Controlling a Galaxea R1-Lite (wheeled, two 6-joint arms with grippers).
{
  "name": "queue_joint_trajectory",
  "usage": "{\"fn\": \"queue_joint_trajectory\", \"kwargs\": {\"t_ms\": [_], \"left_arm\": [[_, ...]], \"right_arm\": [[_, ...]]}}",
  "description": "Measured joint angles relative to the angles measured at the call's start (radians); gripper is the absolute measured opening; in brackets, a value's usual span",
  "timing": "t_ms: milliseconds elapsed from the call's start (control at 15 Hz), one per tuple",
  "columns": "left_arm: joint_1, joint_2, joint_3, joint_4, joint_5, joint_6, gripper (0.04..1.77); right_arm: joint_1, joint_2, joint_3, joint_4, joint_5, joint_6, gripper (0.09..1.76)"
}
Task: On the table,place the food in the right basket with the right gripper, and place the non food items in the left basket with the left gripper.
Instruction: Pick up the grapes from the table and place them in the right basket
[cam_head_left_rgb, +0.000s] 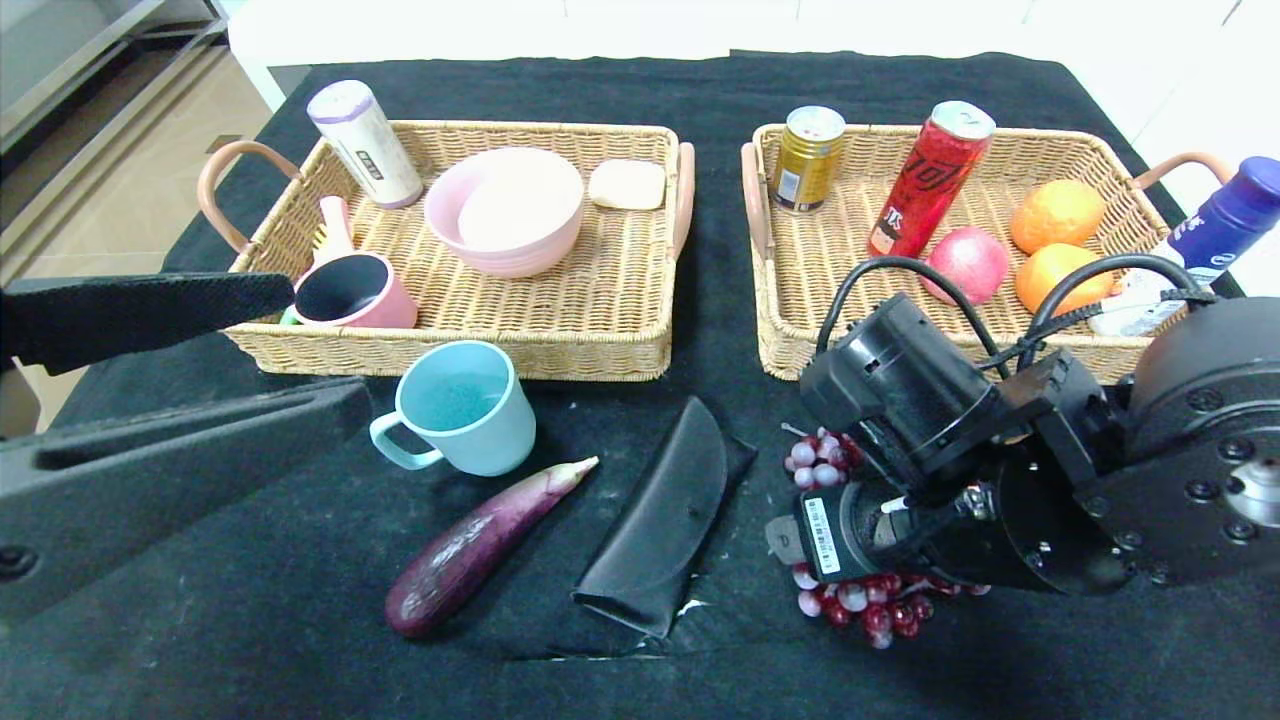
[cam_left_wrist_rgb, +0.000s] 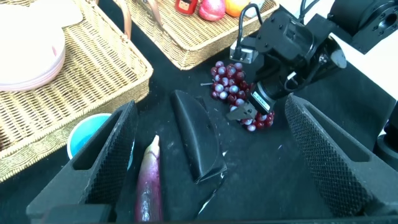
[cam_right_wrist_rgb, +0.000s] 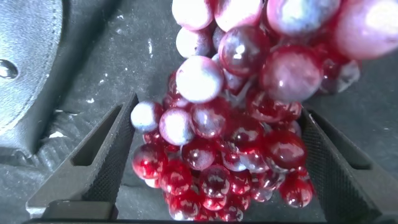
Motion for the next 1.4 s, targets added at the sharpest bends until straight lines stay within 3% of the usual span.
{"fn": "queue_joint_trajectory", "kwargs": {"t_ms": [400,667,933,1400], "left_arm": [[0.000,0.000,0.000,0.000,0.000,0.000,1.72],[0.000,0.000,0.000,0.000,0.001,0.000,1.72],[0.000,0.000,0.000,0.000,0.001,0.000,1.72],[0.000,0.000,0.000,-0.002,0.001,0.000,1.72]], "right_arm": [[0.000,0.006,0.001,0.002,0.001,0.002,1.71],[0.000,0.004,0.000,0.016,0.001,0.002,1.16],[0.000,0.002,0.000,0.019,0.002,0.002,0.80],[0.000,0.000,0.000,0.020,0.003,0.004,0.74]]}}
